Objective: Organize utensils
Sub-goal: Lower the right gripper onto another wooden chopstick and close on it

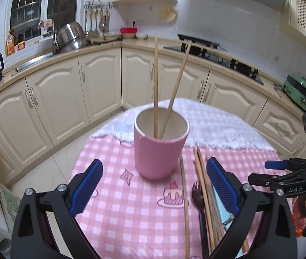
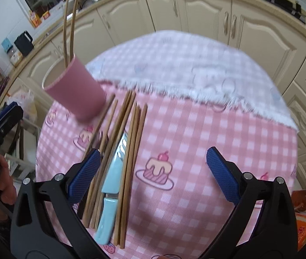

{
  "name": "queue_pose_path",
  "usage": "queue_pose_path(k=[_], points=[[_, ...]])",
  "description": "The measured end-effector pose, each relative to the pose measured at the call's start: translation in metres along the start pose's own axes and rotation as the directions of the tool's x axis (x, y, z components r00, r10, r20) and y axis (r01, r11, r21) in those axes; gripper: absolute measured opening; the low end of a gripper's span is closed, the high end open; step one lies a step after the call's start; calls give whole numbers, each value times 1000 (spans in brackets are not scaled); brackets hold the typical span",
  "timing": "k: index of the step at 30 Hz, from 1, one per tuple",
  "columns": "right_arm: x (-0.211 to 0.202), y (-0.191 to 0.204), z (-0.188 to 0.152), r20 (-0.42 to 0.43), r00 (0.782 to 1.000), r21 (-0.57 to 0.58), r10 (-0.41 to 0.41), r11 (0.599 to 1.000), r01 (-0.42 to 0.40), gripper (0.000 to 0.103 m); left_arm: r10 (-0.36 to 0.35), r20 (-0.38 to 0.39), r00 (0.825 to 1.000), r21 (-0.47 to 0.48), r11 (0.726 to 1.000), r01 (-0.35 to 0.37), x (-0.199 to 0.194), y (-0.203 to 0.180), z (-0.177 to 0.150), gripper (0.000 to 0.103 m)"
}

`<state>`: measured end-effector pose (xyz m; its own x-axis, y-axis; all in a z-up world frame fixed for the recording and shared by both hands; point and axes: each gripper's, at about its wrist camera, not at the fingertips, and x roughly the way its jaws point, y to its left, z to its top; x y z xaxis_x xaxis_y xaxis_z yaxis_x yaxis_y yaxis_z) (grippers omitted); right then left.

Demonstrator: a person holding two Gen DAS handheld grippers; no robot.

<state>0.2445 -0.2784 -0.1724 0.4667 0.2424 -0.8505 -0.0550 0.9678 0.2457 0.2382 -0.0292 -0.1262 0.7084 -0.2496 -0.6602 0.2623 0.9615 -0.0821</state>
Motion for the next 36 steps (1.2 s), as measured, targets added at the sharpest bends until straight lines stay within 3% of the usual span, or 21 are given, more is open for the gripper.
queue_pose_path(k=[8,19,23,33,36], points=[[17,2,-3,-69,997,-5,41,999,-41,62,9,-144,990,39,999,-4,32,-6,-18,95],[32,7,-2,-169,983,-41,74,996,-82,38,29,-329,944,126,992,14,82,-24,-31,94],[41,12,-5,-198,975,-52,97,993,-110,33,38,-372,928,148,989,19,95,-28,-33,81],[47,20,-9,-199,979,-109,40,992,-62,19,36,-408,912,168,985,36,106,-37,-43,73],[46,17,-9,-195,980,-103,40,993,-61,19,37,-414,910,170,985,38,109,-39,-44,63]])
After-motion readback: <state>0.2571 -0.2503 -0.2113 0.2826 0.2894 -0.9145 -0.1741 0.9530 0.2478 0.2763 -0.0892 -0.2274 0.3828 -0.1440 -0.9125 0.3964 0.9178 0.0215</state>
